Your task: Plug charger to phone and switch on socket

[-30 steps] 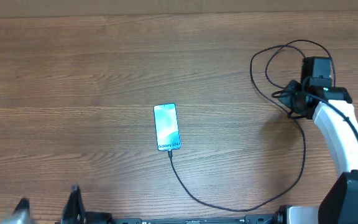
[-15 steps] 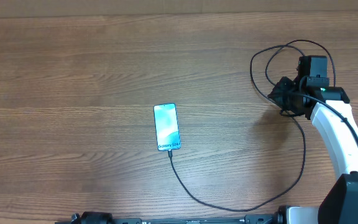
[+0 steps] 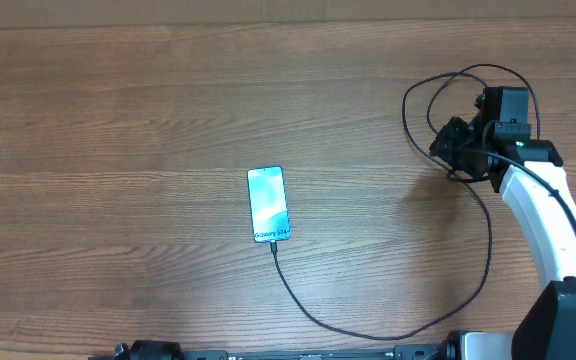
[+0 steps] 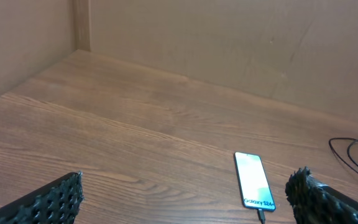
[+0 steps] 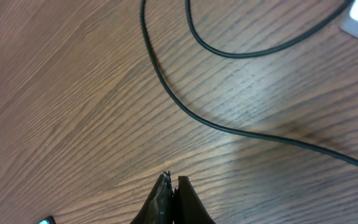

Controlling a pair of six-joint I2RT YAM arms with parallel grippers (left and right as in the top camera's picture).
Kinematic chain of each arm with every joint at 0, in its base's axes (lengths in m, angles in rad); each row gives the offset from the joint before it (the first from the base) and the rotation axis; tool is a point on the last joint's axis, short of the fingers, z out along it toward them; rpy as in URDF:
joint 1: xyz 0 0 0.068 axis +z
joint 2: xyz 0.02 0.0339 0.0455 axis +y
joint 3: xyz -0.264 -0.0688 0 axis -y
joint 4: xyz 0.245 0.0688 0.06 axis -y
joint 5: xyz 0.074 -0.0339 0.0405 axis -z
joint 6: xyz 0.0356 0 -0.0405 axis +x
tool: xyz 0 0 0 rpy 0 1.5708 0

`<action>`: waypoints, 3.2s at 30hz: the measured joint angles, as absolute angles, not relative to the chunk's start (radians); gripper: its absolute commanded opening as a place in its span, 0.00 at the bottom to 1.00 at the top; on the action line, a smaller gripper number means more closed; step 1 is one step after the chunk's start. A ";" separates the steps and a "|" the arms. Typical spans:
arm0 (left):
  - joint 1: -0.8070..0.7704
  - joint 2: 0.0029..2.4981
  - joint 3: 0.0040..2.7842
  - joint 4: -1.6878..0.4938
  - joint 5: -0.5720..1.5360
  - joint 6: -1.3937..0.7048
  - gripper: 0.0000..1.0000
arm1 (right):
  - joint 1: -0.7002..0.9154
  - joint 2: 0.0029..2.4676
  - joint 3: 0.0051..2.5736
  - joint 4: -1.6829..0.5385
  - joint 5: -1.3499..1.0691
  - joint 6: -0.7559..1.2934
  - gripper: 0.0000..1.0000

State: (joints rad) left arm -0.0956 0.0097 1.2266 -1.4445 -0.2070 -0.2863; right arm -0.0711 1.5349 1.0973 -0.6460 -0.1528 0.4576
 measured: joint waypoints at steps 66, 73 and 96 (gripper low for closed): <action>-0.063 0.011 0.008 -0.078 -0.014 -0.093 1.00 | -0.071 1.166 1.096 -0.584 -0.153 0.279 0.07; -0.063 0.011 0.008 -0.079 -0.014 -0.093 1.00 | -0.071 1.167 1.096 -0.642 -0.154 0.269 0.82; -0.063 0.011 0.008 -0.078 -0.014 -0.093 0.99 | -0.071 1.169 1.096 -0.787 -0.144 0.262 1.00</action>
State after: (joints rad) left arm -0.0628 0.0113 0.0082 -0.0784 -0.0139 -0.0933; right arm -0.0711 1.1690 1.0958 -0.7868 -0.1436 0.2615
